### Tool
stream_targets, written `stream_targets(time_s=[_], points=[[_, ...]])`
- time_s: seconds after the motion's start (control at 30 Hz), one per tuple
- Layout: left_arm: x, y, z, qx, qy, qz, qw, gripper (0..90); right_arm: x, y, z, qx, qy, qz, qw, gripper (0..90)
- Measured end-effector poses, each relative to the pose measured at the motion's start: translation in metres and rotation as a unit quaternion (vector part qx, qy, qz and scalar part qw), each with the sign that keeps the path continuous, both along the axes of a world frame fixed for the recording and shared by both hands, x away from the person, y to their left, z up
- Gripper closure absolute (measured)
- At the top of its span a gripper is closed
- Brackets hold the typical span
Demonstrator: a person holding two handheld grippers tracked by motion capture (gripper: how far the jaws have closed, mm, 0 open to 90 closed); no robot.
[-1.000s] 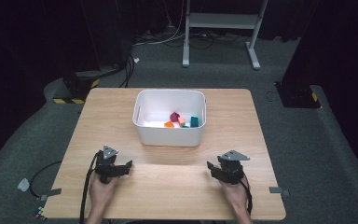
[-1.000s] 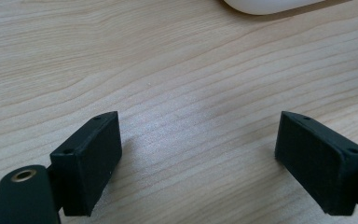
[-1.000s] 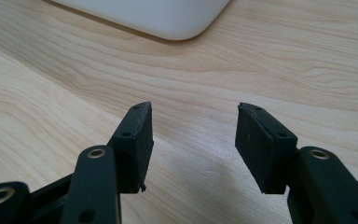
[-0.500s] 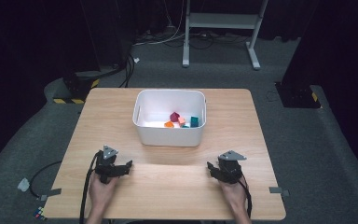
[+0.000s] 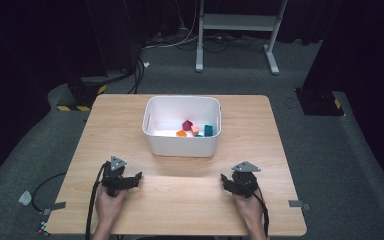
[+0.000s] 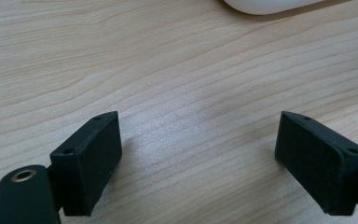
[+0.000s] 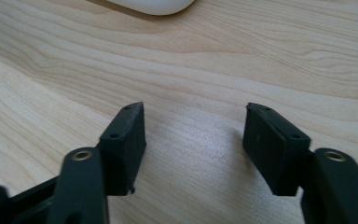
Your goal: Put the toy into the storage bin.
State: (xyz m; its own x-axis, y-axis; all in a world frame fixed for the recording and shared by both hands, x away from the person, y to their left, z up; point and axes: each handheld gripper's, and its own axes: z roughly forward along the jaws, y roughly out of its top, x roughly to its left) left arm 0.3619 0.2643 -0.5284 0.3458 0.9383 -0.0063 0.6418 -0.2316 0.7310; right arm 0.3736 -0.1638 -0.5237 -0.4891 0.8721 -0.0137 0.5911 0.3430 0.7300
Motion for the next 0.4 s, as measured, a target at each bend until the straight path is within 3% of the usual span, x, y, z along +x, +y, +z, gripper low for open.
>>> stream_targets(time_s=[0.4], points=[[0.0, 0.0, 0.0, 0.0, 0.0, 0.0, 1.0, 14.7, 0.0005, 0.0006, -0.0002, 0.0, 0.0, 0.001, 1.0, 35.8]])
